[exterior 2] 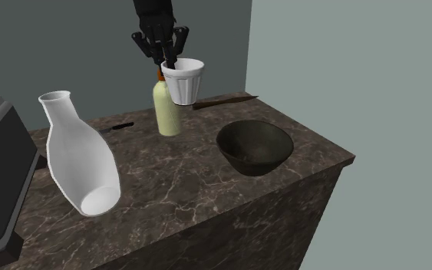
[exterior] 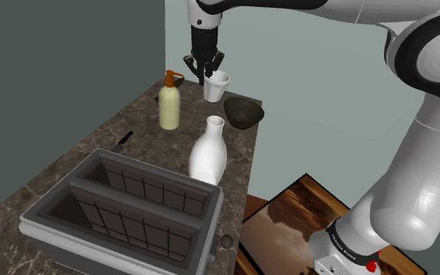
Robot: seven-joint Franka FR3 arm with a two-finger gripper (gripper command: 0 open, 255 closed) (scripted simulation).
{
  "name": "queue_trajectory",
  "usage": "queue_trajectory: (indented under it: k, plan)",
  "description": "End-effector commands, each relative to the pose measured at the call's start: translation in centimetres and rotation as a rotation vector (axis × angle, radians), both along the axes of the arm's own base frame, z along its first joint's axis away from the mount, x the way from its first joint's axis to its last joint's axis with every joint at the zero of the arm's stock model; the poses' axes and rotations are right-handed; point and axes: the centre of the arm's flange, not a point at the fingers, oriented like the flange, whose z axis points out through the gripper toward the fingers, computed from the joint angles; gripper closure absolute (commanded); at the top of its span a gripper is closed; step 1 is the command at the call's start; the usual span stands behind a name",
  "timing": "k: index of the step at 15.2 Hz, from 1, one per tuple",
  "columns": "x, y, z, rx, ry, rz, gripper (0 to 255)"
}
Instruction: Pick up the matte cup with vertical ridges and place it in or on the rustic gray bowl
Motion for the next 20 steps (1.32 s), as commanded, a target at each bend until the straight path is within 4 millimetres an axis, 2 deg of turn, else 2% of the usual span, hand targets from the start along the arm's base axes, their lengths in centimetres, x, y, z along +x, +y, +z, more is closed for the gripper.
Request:
queue_trajectory:
  k: [1,13,20]
  plan:
    - [-0.3,-2.3,0.4,0.000,0.000,0.000,255]
    - [-1.9,-17.7,3.1,0.000,0.000,0.000,255]
    - [-1.9,-17.7,-0.6,0.000,0.000,0.000,255]
